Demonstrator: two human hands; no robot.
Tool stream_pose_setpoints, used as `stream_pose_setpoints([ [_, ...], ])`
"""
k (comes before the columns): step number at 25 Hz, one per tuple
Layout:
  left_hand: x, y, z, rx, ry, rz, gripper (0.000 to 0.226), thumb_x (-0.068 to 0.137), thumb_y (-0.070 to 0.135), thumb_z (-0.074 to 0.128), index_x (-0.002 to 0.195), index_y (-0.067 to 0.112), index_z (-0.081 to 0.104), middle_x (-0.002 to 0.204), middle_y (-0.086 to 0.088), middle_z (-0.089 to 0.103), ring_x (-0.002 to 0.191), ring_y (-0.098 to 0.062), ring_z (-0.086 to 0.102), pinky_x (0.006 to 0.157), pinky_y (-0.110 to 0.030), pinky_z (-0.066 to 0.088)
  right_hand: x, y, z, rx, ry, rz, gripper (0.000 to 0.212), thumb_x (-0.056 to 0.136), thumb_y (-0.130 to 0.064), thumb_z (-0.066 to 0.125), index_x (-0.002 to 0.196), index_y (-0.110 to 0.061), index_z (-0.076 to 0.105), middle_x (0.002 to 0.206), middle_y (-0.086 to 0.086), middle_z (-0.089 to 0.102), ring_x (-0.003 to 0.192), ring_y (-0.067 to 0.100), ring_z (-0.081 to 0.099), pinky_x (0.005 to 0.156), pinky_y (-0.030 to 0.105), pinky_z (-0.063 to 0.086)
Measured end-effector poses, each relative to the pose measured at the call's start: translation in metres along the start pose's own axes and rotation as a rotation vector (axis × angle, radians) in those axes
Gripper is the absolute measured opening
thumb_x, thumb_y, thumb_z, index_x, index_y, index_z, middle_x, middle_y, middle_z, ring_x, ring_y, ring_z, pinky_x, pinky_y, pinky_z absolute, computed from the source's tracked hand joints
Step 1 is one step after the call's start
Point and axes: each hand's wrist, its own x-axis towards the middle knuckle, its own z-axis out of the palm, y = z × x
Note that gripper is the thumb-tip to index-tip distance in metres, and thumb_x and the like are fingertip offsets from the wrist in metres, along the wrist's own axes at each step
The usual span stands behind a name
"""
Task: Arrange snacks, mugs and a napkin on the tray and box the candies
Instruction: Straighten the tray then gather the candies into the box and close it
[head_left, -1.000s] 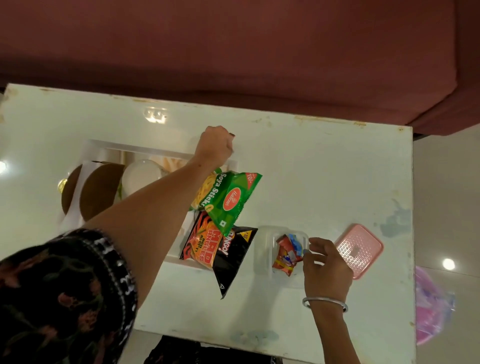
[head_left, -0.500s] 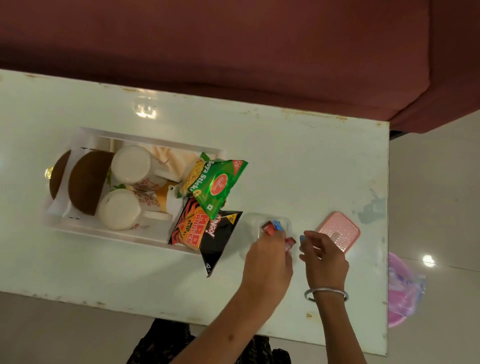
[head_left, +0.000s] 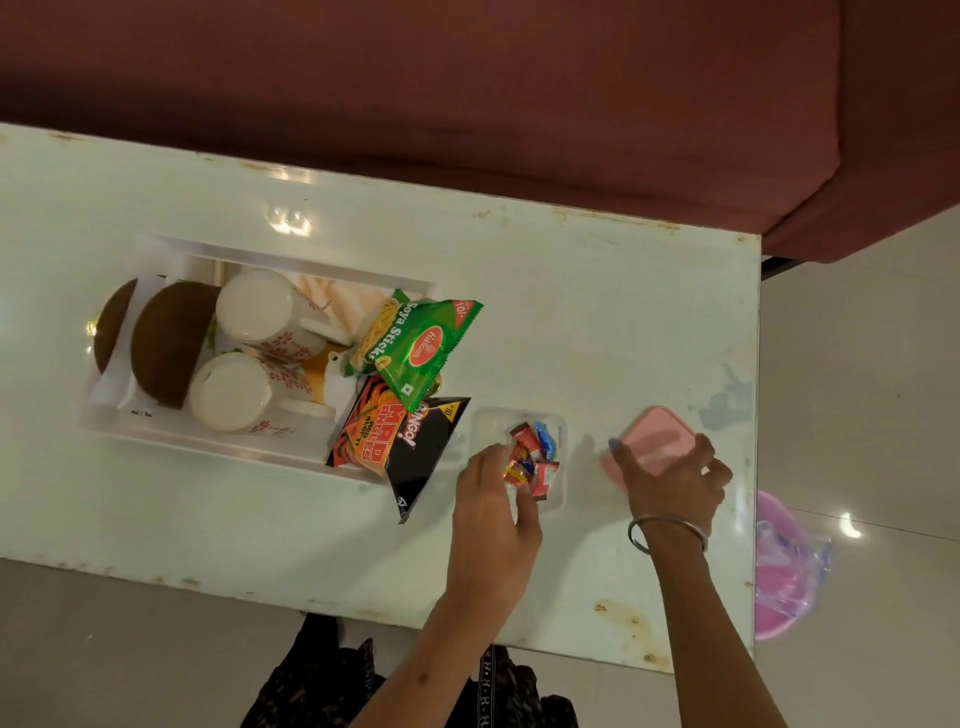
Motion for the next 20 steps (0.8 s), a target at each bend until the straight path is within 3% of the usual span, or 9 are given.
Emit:
stream_pose_setpoints([
  [2,-0.008,-0.009,0.001,0.002,-0.021,-0.05,0.048,0.09,0.011,0.05,0.136,0.011,0.037,0.136,-0.005,0.046,0.128,-0.015,0.04,0.1,-0.015,0.03,0.007,-0.012,0.008,-0.11,-0.002,0.018,0.096,0.068,-0.058,0.069,0.141,-0.02,0.021,0.139,0.022,0.026,0.121,0.045,0.037,0.089,0.055,0.044],
  [5,-0.014,-0.016,0.006,-0.088,-0.094,-0.169,0.051,0.092,0.011,0.046,0.14,0.013,0.03,0.14,-0.005,0.044,0.13,-0.017,0.041,0.107,-0.023,0.033,0.007,-0.017,0.016,-0.26,-0.004,-0.052,0.077,0.075,-0.049,0.065,0.137,-0.026,0.025,0.137,0.022,0.026,0.115,0.044,0.037,0.085,0.053,0.045],
  [7,-0.013,-0.019,0.007,-0.148,-0.114,-0.231,0.048,0.093,0.008,0.044,0.139,0.013,0.032,0.139,-0.007,0.046,0.128,-0.018,0.044,0.108,-0.029,0.037,0.005,-0.011,0.016,-0.22,-0.01,-0.033,0.082,0.069,-0.043,0.071,0.135,-0.026,0.026,0.135,0.021,0.028,0.114,0.045,0.037,0.086,0.053,0.045],
  [11,-0.006,-0.022,0.005,-0.255,-0.133,-0.297,0.044,0.094,0.003,0.039,0.137,0.011,0.038,0.14,-0.007,0.047,0.129,-0.017,0.044,0.104,-0.025,0.037,-0.003,-0.009,0.001,0.071,-0.175,0.044,0.089,0.065,-0.04,0.074,0.138,-0.024,0.024,0.136,0.02,0.029,0.119,0.046,0.04,0.097,0.051,0.043],
  [13,-0.003,-0.025,0.006,-0.277,-0.127,-0.312,0.044,0.093,0.0,0.036,0.136,0.01,0.039,0.139,-0.007,0.048,0.128,-0.017,0.045,0.102,-0.022,0.036,-0.023,-0.018,0.0,0.153,-0.22,-0.081,0.088,0.064,-0.041,0.073,0.137,-0.028,0.026,0.137,0.018,0.031,0.119,0.043,0.043,0.097,0.051,0.044],
  [16,-0.003,-0.028,0.007,-0.272,-0.111,-0.313,0.044,0.093,-0.003,0.034,0.135,0.009,0.041,0.137,-0.008,0.049,0.126,-0.018,0.047,0.1,-0.017,0.034,-0.062,-0.033,0.013,-0.006,-0.193,-0.384,0.097,0.056,-0.047,0.073,0.138,-0.028,0.024,0.138,0.015,0.031,0.121,0.039,0.038,0.093,0.047,0.044],
  [20,-0.004,-0.028,0.006,-0.253,-0.11,-0.297,0.045,0.092,-0.005,0.034,0.133,0.011,0.044,0.134,-0.009,0.052,0.124,-0.019,0.05,0.103,-0.023,0.037,-0.081,-0.042,0.029,-0.205,-0.092,-0.473,0.096,0.057,-0.053,0.071,0.137,-0.022,0.029,0.136,0.011,0.038,0.119,0.035,0.039,0.085,0.046,0.049],
])
